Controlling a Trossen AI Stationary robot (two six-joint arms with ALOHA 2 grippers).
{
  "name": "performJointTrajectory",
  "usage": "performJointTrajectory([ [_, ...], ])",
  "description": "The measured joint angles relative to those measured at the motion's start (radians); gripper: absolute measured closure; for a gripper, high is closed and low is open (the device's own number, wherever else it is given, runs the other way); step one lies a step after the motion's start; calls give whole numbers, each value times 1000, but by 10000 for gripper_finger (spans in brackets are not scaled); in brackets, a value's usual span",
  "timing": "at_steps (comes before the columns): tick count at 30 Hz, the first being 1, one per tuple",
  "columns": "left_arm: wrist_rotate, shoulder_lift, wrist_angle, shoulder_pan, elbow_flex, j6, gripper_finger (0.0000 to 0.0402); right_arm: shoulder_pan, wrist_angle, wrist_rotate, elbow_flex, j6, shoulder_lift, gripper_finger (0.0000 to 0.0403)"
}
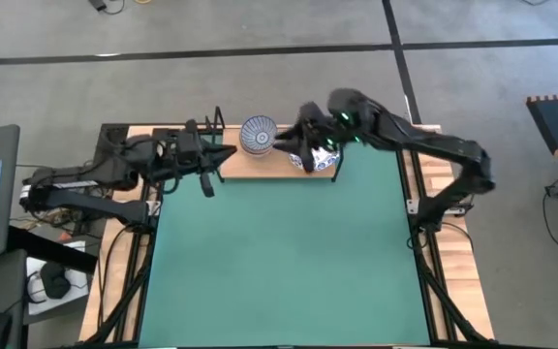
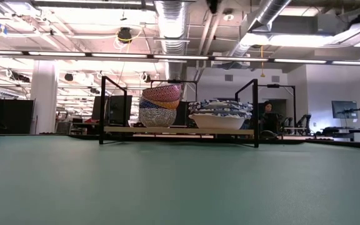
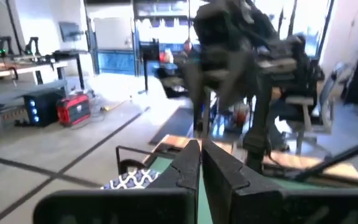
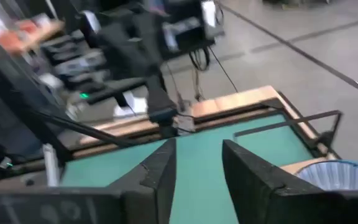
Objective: Place and stack bowls onto a shelf
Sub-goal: Return to Home Position
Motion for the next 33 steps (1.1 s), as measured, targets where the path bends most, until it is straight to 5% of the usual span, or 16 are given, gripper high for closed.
performJointTrajectory([
  [6,130,-47,134,108,-177,-79,401,19,385,-21,-479,166,-274,306],
  [11,162,-125,230,176,-173,40,401,65,696,-42,-676,265,-493,344],
  [14,214,-169,227,218,-171,231,401,98,555,-42,-695,171,-604,359],
  [20,361,-196,188,266,-306,75,401,163,95,21,-701,54,-729,386],
  [26,322,-229,409,266,-491,20,401,282,139,143,-811,-153,-873,386],
  [33,349,-430,170,327,-494,13,401,290,148,293,-1026,-5,-1101,386],
])
